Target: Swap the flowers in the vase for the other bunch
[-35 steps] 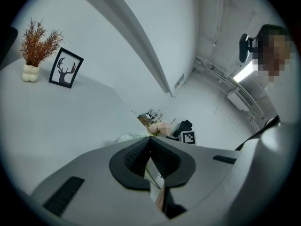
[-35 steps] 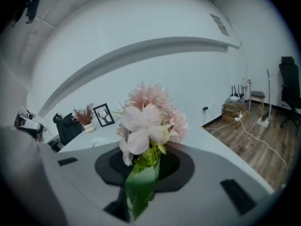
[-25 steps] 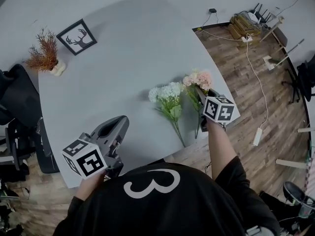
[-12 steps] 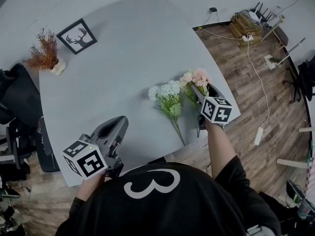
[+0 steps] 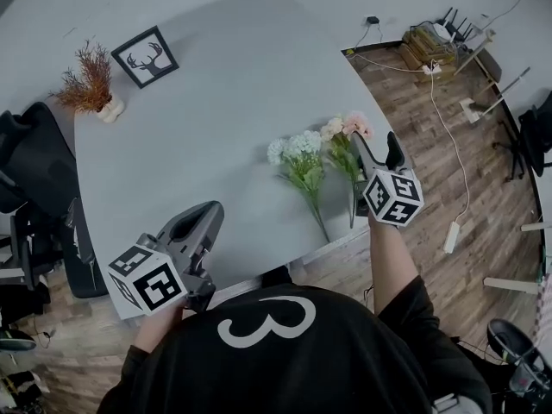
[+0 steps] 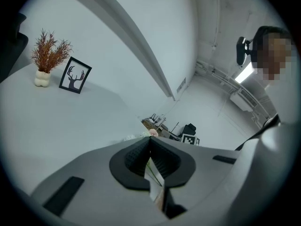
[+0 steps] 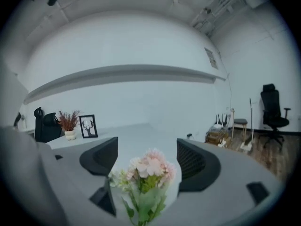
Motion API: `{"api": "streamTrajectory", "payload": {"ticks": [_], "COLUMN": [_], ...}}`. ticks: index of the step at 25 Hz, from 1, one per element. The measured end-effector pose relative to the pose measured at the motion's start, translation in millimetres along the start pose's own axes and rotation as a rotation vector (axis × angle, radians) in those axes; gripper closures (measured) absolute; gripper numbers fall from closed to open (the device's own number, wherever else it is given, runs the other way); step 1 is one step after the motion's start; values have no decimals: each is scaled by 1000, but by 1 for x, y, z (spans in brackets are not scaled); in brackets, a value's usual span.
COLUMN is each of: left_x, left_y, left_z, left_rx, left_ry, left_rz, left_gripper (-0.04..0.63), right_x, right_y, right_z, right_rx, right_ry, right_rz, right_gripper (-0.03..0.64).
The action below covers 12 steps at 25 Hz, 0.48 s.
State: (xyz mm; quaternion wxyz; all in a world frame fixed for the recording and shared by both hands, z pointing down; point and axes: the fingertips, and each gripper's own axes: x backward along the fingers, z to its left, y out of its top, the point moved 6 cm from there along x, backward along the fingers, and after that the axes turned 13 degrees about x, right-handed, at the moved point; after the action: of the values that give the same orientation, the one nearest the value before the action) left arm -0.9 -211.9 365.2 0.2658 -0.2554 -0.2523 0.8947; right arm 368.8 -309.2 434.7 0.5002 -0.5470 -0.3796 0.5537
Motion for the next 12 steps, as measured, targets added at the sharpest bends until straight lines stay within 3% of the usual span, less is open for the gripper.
{"api": "streamTrajectory", "payload": {"ticks": [3, 7, 12], "left_x": [18, 45, 83], "left_y": [-3, -7, -15], "left_z": [-1, -4, -13], "left_rx": [-11, -20, -52], "left_ry": [-4, -12, -24], "left_rz": [-18, -43, -85], "left_gripper": [584, 584, 584], "right_x": [21, 52, 119], "right_y": [39, 82, 131], "right_z": [22, 81, 168], "right_rx": [68, 83, 102], "right_ry": [40, 250, 596], "right_rz": [-137, -271, -471], "right_gripper": [242, 255, 434]}}
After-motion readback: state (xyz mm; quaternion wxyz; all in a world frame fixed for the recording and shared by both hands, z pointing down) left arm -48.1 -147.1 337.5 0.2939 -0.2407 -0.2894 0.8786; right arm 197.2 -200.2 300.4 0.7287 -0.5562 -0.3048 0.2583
